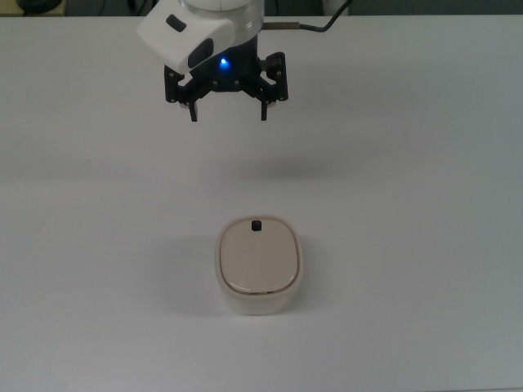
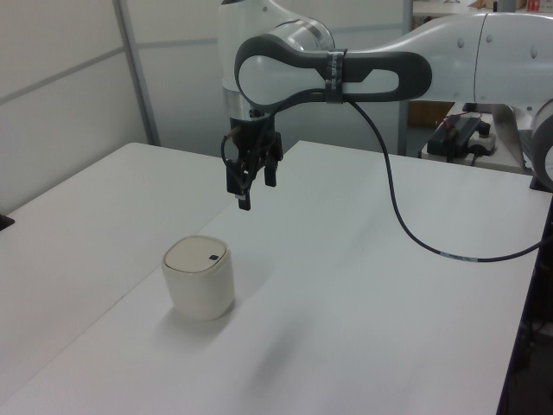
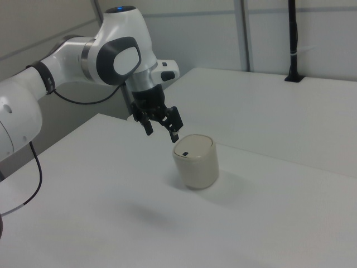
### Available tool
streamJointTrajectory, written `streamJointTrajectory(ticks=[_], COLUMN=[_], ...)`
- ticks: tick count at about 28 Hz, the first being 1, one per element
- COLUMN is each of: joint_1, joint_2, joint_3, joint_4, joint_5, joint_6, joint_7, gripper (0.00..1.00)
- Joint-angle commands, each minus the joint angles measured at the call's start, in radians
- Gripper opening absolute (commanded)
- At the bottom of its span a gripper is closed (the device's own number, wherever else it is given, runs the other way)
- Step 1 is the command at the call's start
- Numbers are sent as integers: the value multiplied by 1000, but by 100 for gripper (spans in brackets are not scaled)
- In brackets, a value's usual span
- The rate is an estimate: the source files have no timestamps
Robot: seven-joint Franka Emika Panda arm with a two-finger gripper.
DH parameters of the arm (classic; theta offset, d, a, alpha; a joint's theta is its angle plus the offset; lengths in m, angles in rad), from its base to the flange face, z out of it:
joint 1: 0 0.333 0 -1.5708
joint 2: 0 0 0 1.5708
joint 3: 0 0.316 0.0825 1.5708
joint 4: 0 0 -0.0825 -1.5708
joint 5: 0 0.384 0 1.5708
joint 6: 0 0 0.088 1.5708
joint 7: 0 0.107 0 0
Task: Open the trash can
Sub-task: 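Move the gripper down toward the dark tab on the trash can lid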
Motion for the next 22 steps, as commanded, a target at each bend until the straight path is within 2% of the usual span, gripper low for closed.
streamJointTrajectory(ticks=[1, 16, 17, 22], joint_1=[5, 9, 14, 26], joint_2=[-5, 20, 23, 54], joint_3=[-4, -3, -3, -4], joint_4=[-16, -22, -22, -22], joint_5=[-2, 3, 3, -2], joint_6=[-2, 96, 105, 145], joint_7=[17, 69, 75, 87], gripper=[100, 100, 98, 78])
